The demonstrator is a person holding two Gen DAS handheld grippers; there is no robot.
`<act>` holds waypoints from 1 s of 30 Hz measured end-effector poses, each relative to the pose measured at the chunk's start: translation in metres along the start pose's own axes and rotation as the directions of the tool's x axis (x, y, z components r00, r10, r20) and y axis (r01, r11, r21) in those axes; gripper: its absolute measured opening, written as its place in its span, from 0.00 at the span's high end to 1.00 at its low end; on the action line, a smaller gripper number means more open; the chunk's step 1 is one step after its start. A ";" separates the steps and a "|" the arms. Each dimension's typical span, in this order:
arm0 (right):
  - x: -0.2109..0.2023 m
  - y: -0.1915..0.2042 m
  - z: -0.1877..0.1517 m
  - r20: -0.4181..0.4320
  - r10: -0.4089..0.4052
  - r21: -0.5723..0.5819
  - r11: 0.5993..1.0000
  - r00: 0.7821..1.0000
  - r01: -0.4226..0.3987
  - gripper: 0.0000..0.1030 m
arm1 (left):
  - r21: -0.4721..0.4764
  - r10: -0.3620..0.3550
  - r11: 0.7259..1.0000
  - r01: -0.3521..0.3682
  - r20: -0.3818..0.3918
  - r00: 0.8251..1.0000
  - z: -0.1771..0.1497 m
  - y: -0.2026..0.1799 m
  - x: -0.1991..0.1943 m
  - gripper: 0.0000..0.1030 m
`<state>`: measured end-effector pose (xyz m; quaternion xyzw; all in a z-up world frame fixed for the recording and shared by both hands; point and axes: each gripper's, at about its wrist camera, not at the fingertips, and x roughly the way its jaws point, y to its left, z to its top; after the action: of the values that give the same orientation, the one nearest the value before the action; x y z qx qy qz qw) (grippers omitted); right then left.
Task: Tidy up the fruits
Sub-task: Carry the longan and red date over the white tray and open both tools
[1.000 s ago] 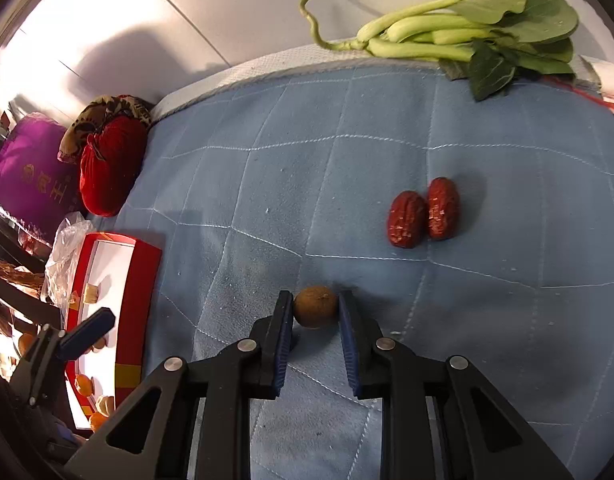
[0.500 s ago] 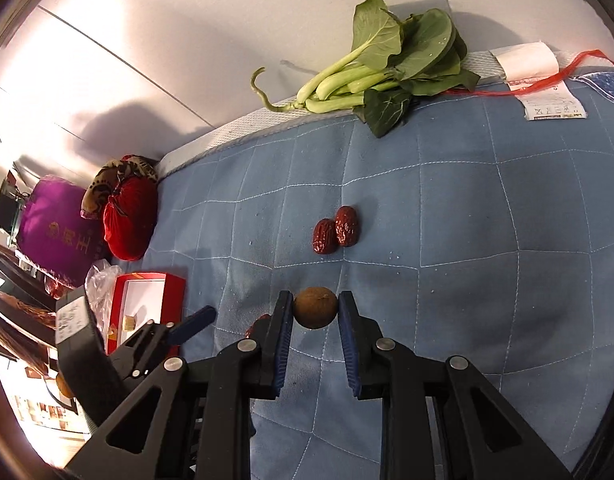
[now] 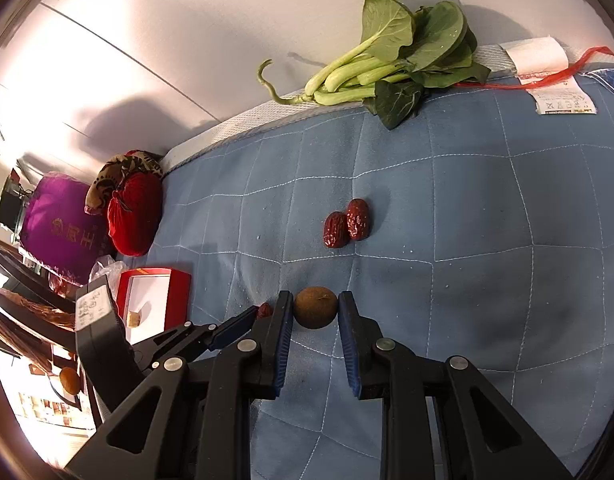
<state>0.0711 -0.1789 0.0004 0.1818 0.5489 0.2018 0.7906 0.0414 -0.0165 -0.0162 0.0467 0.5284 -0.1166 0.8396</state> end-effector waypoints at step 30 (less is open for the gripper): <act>0.037 0.196 -0.113 -0.091 0.272 -0.556 0.784 0.958 -0.275 0.77 | -0.446 0.381 0.856 -0.261 0.203 0.902 -0.108 0.182 -0.166 0.87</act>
<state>-0.0468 0.0144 0.0333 0.0175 0.4348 0.4675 0.7695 -0.0774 0.2057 0.0780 -0.0584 0.3997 0.1338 0.9049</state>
